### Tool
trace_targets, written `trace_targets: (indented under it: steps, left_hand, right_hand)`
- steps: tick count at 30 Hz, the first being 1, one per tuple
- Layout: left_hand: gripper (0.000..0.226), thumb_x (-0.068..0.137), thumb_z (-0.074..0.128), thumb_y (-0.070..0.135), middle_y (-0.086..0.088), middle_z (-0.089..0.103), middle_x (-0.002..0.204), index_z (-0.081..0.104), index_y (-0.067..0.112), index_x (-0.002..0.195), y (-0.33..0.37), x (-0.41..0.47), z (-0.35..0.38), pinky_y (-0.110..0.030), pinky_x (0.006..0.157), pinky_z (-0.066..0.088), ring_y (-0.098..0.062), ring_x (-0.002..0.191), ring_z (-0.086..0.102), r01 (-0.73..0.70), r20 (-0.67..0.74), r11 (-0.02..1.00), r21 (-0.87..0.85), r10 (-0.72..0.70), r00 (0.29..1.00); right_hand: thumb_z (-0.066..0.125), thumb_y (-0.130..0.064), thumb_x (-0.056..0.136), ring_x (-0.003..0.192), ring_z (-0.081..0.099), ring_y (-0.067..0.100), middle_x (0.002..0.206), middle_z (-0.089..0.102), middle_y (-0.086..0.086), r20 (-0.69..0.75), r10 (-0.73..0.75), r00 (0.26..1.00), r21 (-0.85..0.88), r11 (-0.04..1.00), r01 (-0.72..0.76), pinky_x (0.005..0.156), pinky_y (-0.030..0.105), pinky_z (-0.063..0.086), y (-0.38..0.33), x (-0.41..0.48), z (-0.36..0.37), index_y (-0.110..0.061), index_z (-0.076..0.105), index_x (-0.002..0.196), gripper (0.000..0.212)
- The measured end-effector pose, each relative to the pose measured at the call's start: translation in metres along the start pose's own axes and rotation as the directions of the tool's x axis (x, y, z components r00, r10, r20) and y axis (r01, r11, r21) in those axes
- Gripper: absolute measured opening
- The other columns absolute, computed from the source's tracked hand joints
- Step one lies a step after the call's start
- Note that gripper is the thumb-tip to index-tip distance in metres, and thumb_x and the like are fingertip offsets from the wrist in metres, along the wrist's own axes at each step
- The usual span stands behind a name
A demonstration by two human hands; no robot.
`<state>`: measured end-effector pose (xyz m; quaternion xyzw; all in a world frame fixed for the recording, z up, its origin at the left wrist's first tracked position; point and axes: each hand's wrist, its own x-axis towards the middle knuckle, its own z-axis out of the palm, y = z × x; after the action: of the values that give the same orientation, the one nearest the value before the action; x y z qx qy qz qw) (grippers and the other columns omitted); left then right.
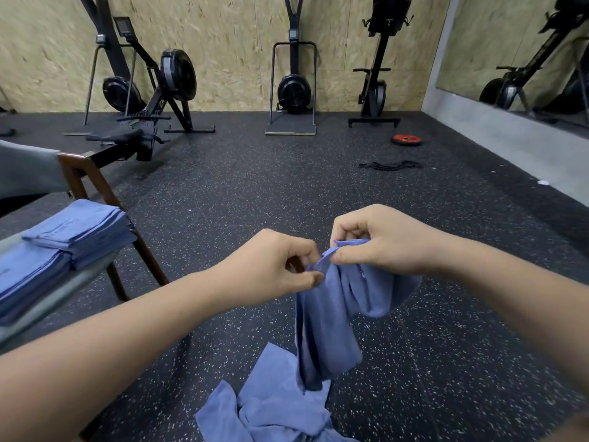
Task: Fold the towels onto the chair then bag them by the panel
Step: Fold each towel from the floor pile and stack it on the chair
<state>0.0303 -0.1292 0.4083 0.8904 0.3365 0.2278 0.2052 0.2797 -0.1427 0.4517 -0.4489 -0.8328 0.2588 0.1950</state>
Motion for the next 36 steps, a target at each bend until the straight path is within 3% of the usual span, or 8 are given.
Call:
trace_targets:
  steps: [6,11,14,17,20,27,36]
  left_hand:
    - [0.026,0.092,0.072,0.042,0.008,0.060,0.072,0.064,0.021,0.078,-0.025,0.001,0.019,-0.034,0.070,0.049,-0.017,0.072,0.059,0.018,0.072,0.994,0.111,-0.027,0.997]
    - [0.025,0.097,0.077,0.035,0.017,0.063,0.071,0.065,0.024,0.078,-0.051,0.005,0.013,-0.015,0.064,0.038,-0.001,0.068,0.058,0.091,0.072,0.985,0.149,-0.103,0.992]
    - [0.026,0.097,0.079,0.031,0.022,0.065,0.069,0.064,0.030,0.075,-0.069,0.005,0.004,-0.005,0.064,0.034,0.009,0.068,0.058,0.137,0.031,0.965,0.223,-0.147,0.989]
    - [0.019,0.095,0.080,0.033,0.013,0.072,0.074,0.071,0.030,0.079,-0.089,0.003,-0.004,-0.008,0.064,0.037,-0.001,0.066,0.060,0.215,-0.007,0.940,0.263,-0.221,0.975]
    - [0.021,0.094,0.079,0.035,0.017,0.067,0.070,0.067,0.036,0.077,-0.107,0.000,-0.011,-0.021,0.067,0.042,0.002,0.064,0.057,0.273,0.003,0.912,0.307,-0.288,0.958]
    - [0.012,0.091,0.077,0.039,0.013,0.073,0.079,0.081,0.027,0.089,-0.141,-0.010,-0.027,-0.027,0.072,0.044,-0.012,0.080,0.066,0.395,-0.049,0.826,0.402,-0.412,0.910]
    - [0.019,0.088,0.082,0.054,0.022,0.072,0.072,0.077,0.042,0.074,-0.169,-0.027,-0.046,-0.029,0.072,0.052,-0.004,0.075,0.066,0.517,-0.013,0.803,0.297,-0.537,0.843]
  right_hand:
    - [0.080,-0.019,0.091,0.070,0.056,0.008,0.078,0.072,0.008,-0.151,-0.025,0.988,-0.009,1.000,0.024,0.070,0.040,0.049,0.006,0.001,-0.017,-0.021,0.070,0.081,0.014]
    - [0.079,-0.015,0.090,0.067,0.053,0.005,0.073,0.068,0.005,-0.303,-0.004,0.953,-0.032,0.999,-0.007,0.067,0.033,0.045,0.022,0.002,-0.031,-0.019,0.071,0.079,0.015]
    - [0.080,-0.015,0.089,0.064,0.050,0.005,0.069,0.066,0.003,-0.321,0.022,0.947,-0.033,0.999,-0.035,0.063,0.027,0.041,0.035,0.003,-0.032,-0.019,0.070,0.077,0.016]
    - [0.080,-0.015,0.089,0.063,0.049,0.006,0.068,0.065,0.004,-0.294,0.048,0.955,-0.046,0.997,-0.064,0.063,0.030,0.041,0.052,0.004,-0.030,-0.019,0.071,0.077,0.016]
    - [0.081,-0.019,0.089,0.064,0.050,0.007,0.070,0.067,0.005,-0.295,0.074,0.953,-0.070,0.993,-0.099,0.064,0.031,0.042,0.069,0.006,-0.030,-0.022,0.071,0.078,0.015]
    - [0.081,-0.024,0.089,0.066,0.053,0.008,0.072,0.070,0.002,-0.323,0.164,0.932,-0.087,0.976,-0.202,0.069,0.035,0.045,0.106,0.008,-0.032,-0.024,0.071,0.077,0.015]
    - [0.079,-0.029,0.092,0.075,0.062,0.012,0.075,0.073,-0.006,-0.326,0.241,0.914,-0.096,0.954,-0.286,0.075,0.035,0.048,0.135,0.002,-0.027,-0.028,0.071,0.078,0.015]
